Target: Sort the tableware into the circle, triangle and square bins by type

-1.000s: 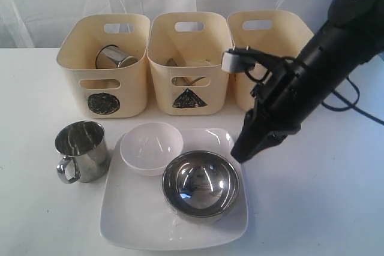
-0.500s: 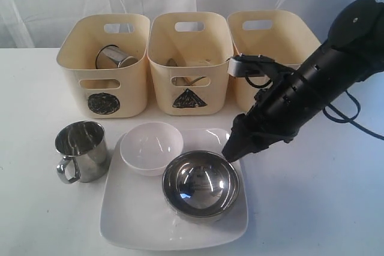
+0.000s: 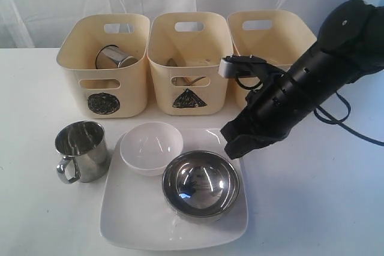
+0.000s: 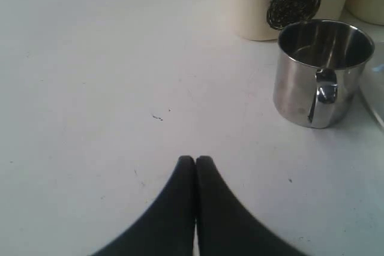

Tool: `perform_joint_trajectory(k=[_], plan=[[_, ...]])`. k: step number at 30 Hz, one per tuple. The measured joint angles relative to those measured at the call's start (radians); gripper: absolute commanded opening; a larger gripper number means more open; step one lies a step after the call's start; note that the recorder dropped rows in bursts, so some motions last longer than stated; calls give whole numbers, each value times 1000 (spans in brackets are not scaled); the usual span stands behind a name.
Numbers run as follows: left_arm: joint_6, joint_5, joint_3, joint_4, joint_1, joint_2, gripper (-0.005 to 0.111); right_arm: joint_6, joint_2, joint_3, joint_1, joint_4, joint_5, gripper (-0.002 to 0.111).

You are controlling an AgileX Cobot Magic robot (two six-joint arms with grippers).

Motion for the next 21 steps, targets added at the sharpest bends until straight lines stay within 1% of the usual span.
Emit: perform_joint_trajectory(k=[3, 5, 8, 10, 12, 15, 21], plan=[[0, 0, 0, 0, 0, 0, 0, -29, -53, 61, 0, 15, -38, 0], [0, 0, 0, 0, 0, 0, 0, -92, -198, 203, 0, 71, -145, 0], [0, 0, 0, 0, 0, 0, 0, -186, -439, 401, 3, 214, -273, 0], [0, 0, 0, 0, 0, 0, 0, -179, -593, 500, 3, 269, -333, 0], [0, 0, 0, 0, 0, 0, 0, -129, -728, 564, 3, 287, -326, 0], [0, 0, 0, 0, 0, 0, 0, -111, -837, 590, 3, 289, -297, 0], [0, 0, 0, 0, 0, 0, 0, -109, -951, 592, 3, 289, -287, 0]])
